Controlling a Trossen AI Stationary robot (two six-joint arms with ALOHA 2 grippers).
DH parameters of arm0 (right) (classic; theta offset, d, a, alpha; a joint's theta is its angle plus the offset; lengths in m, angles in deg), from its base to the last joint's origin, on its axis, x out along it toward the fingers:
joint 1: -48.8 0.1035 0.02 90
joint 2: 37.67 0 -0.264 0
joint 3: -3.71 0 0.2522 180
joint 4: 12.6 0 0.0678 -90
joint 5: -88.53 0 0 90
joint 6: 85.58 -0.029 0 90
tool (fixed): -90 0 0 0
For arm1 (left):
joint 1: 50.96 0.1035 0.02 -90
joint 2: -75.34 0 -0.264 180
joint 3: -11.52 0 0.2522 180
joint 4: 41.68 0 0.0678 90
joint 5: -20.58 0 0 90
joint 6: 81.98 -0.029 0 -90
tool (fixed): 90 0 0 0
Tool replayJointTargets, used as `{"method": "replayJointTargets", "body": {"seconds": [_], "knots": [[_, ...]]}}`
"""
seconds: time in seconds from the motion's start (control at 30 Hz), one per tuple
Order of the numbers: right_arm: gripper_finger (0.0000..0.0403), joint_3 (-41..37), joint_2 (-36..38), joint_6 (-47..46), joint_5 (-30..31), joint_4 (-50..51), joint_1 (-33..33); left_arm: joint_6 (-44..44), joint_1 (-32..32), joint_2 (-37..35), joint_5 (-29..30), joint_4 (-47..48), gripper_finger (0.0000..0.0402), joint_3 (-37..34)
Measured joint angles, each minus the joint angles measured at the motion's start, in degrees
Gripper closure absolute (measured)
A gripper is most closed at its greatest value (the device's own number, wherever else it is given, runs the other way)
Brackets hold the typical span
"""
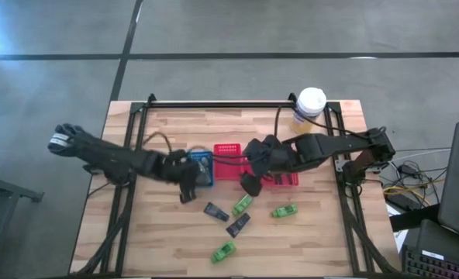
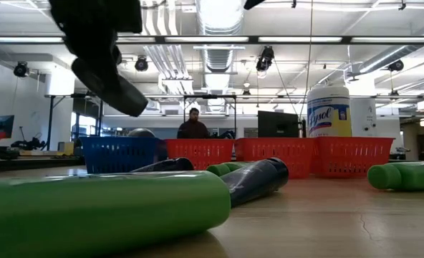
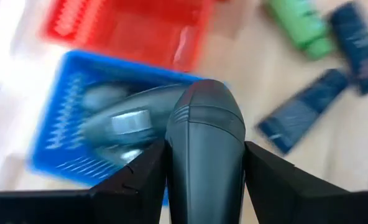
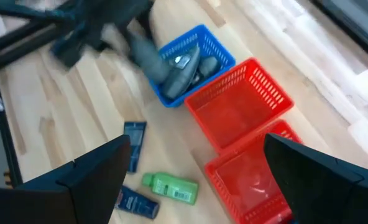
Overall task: Pick & Place Travel size toiletries
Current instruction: Put the gray deodorant into the blue bin
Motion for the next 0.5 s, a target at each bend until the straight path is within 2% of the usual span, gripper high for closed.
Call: {"method": "replayJointTargets", "body": {"seconds": [0.1,0.23,0.3,0.4,0.5], "knots": [[0.0044,-1.8,0.1,-0.5,-0.1,0.1,0.8,-1.8,6.8,-0.7,-1.8,3.8,0.0216,1.9],[0.0053,-3.8,0.2,-1.4,-0.1,0.0,1.7,-7.5,16.8,-0.1,-21.1,6.3,0.0216,2.6],[0.0058,-4.8,0.2,-1.9,-0.2,-0.1,1.9,-9.9,20.1,0.3,-27.1,7.5,0.0216,2.6],[0.0066,-6.0,0.2,-2.7,-0.4,-0.1,1.9,-12.1,23.9,0.9,-26.6,10.4,0.0216,2.6],[0.0072,-6.2,0.2,-2.8,-0.4,-0.2,1.9,-11.9,24.8,1.0,-16.2,9.5,0.0216,2.6]]}}
